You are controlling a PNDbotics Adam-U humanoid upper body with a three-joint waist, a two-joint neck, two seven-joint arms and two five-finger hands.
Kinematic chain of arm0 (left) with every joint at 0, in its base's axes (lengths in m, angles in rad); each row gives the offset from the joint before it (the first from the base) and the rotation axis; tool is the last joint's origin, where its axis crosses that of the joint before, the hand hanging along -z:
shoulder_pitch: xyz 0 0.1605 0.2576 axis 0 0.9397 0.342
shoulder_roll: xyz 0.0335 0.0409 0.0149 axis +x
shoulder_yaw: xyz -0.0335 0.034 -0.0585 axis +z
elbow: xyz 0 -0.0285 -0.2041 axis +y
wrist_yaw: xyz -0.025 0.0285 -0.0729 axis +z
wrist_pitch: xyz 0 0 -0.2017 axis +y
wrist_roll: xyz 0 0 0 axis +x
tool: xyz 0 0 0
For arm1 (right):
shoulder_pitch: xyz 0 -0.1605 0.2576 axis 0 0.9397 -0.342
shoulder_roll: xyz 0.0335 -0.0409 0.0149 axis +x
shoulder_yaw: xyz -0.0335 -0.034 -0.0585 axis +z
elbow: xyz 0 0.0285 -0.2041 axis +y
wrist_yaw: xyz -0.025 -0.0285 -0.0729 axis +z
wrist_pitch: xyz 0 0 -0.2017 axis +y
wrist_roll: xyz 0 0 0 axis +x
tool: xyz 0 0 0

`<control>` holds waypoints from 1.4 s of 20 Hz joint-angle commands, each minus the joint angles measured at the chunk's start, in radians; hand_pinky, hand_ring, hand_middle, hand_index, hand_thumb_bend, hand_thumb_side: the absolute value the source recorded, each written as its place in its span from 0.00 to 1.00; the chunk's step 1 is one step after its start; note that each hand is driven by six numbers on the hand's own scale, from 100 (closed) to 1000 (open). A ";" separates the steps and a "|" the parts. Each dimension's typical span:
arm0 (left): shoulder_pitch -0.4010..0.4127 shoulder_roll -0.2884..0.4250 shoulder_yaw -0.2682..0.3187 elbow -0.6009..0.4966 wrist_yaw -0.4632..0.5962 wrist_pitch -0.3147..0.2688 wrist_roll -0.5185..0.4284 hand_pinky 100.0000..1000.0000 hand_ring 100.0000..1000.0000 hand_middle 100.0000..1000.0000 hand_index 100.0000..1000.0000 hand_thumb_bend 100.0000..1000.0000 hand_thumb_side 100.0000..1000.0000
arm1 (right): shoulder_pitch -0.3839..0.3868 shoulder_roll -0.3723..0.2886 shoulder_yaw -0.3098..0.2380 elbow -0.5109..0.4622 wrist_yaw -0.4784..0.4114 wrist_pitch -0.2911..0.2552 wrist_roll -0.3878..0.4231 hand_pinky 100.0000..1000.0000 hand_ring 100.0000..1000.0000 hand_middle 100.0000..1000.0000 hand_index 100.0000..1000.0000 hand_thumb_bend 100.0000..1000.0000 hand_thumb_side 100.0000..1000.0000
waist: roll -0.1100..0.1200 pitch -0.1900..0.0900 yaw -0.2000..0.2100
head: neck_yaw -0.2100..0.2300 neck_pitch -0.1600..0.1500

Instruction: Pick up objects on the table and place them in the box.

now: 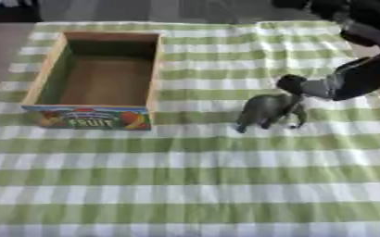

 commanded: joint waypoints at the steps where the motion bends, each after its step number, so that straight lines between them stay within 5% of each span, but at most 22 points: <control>1: -0.005 0.025 -0.005 -0.022 0.004 -0.001 -0.005 0.23 0.29 0.60 0.42 0.00 0.69 | -0.024 -0.049 0.006 -0.015 -0.027 0.025 0.060 0.97 0.98 0.89 1.00 0.45 0.65 | -0.001 -0.014 0.002 | -0.004 -0.010; 14: -0.008 0.024 -0.013 -0.022 0.008 0.002 -0.020 0.23 0.29 0.60 0.41 0.00 0.70 | -0.100 -0.082 0.120 -0.015 0.056 0.150 0.197 0.97 0.98 0.89 1.00 0.49 0.61 | -0.006 -0.009 0.018 | -0.022 -0.011; 21: -0.008 0.019 -0.016 -0.022 0.010 0.005 -0.028 0.22 0.29 0.61 0.41 0.00 0.70 | -0.127 -0.056 0.183 0.048 0.126 0.247 0.240 0.95 0.97 0.86 1.00 0.51 0.56 | -0.007 -0.002 0.029 | -0.031 -0.015; 28: -0.008 0.016 -0.017 -0.022 0.010 0.008 -0.032 0.22 0.29 0.61 0.41 0.00 0.70 | -0.151 -0.020 0.230 0.133 0.166 0.274 0.267 0.94 0.97 0.85 1.00 0.50 0.51 | -0.007 0.001 0.032 | -0.038 -0.016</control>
